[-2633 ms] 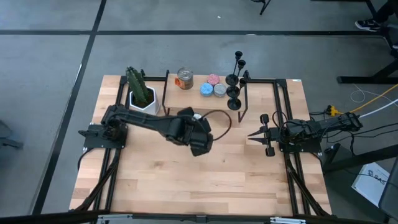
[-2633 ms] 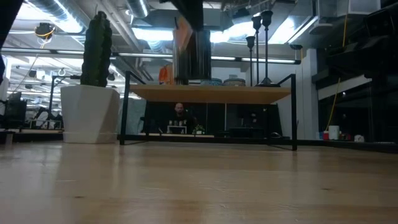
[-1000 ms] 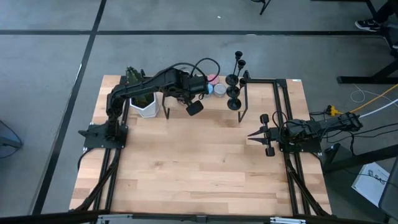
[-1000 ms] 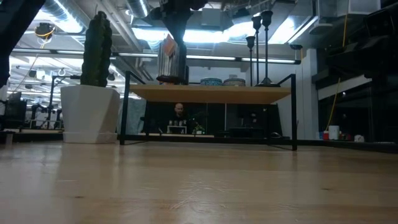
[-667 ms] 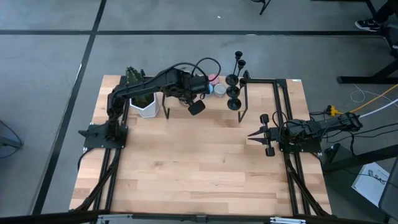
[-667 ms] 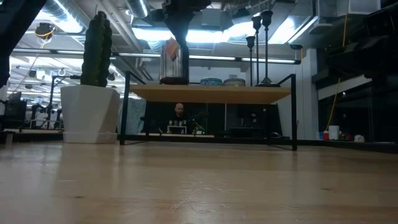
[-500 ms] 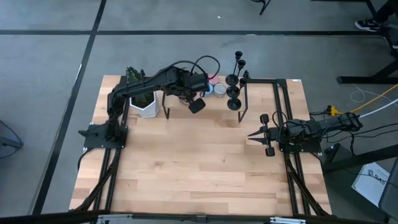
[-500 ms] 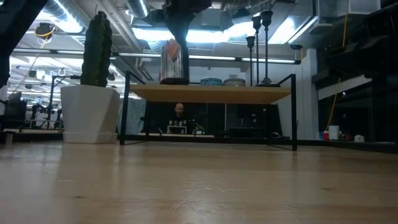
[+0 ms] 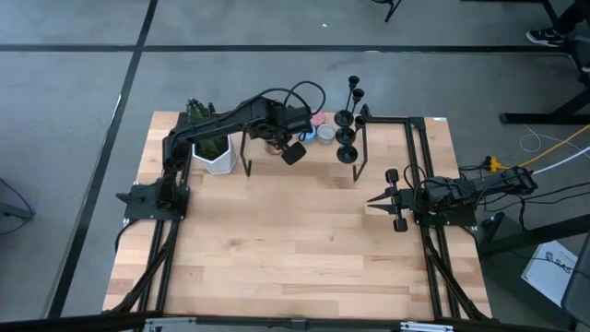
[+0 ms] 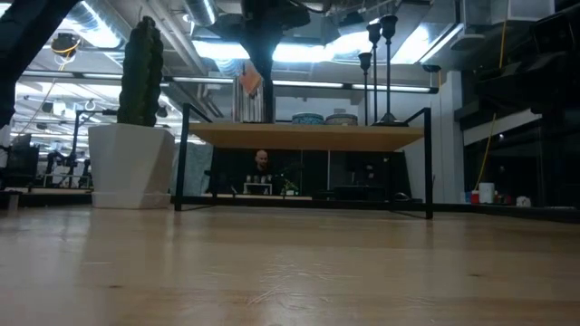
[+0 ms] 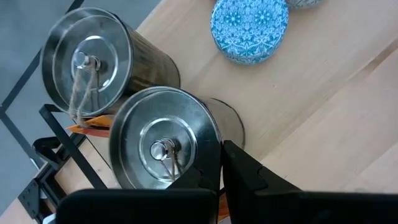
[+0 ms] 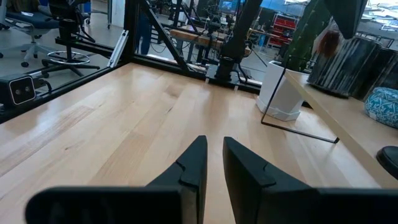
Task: Pick & Place candle stick holders
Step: Align the silver scented candle with the other silver scented candle on the shelf, then return to Home Position
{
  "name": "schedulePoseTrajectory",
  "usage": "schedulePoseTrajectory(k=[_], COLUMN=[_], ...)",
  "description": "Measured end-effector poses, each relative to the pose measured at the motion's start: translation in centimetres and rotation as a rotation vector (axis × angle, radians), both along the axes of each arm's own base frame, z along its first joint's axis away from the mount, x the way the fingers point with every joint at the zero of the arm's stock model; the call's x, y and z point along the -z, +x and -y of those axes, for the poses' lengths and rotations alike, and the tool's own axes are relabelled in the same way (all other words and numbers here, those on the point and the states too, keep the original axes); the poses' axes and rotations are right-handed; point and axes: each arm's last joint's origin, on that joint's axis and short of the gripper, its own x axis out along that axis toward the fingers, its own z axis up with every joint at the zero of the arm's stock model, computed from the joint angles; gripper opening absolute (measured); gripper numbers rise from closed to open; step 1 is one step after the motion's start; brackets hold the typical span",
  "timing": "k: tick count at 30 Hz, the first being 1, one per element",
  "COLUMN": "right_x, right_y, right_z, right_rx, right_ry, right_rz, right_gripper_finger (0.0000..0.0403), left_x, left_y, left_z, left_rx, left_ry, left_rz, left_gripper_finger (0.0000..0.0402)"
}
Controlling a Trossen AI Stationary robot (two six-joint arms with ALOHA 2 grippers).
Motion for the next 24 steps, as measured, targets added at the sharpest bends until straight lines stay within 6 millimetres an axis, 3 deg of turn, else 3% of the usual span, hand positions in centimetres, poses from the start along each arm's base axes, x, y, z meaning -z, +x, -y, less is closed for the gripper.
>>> schedulePoseTrajectory(k=[8, 19, 24], right_x=[0.0, 0.0, 0.0], right_y=[0.0, 0.0, 0.0], right_z=[0.0, 0.0, 0.0], right_rx=[0.000, 0.000, 0.000], right_ry=[0.000, 0.000, 0.000], right_rz=[0.000, 0.000, 0.000], right_gripper_finger=[0.0054, 0.0054, 0.0054], left_x=[0.1, 0.1, -1.1], left_y=[0.1, 0.1, -0.3], left_z=[0.0, 0.0, 1.3], left_rx=[-0.001, 0.035, 0.097], left_ry=[0.006, 0.053, 0.177], left_rz=[-0.002, -0.037, -0.060], left_gripper_finger=[0.0011, 0.0080, 0.0094])
